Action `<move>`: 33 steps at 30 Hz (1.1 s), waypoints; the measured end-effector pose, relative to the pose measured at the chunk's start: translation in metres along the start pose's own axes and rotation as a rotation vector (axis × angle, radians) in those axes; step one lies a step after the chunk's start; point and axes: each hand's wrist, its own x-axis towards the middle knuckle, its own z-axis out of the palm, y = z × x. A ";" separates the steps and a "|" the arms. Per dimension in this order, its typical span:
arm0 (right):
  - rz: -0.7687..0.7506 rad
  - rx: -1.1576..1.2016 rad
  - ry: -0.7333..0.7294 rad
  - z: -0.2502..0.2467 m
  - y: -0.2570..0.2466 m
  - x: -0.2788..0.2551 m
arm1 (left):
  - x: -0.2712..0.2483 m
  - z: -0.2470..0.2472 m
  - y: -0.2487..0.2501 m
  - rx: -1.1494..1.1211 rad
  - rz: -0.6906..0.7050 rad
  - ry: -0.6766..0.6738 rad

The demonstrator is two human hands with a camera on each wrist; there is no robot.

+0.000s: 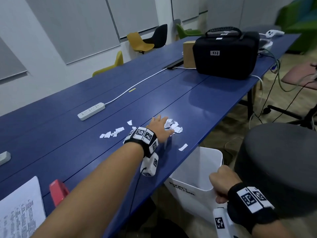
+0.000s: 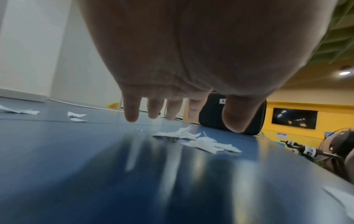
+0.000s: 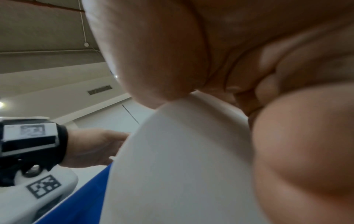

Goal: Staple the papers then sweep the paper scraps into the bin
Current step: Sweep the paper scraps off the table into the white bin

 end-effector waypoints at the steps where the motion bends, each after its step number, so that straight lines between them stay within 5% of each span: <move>1: 0.000 0.002 0.004 -0.001 0.000 0.000 | 0.004 0.001 0.002 0.014 0.007 -0.040; 11: -0.012 0.033 0.028 -0.008 0.002 -0.002 | -0.076 0.043 0.032 0.150 0.290 -0.306; 18: -0.021 0.042 0.005 -0.007 0.003 -0.007 | -0.132 0.061 0.055 0.108 0.453 -0.288; 24: -0.015 0.018 0.007 -0.009 0.002 -0.009 | -0.057 0.017 0.019 -0.065 0.226 0.082; 29: -0.019 0.043 -0.015 -0.011 0.006 -0.006 | 0.008 -0.003 -0.037 0.112 -0.131 -0.045; 33: -0.023 0.052 -0.031 -0.013 0.007 -0.002 | 0.022 0.010 -0.040 0.169 -0.201 -0.157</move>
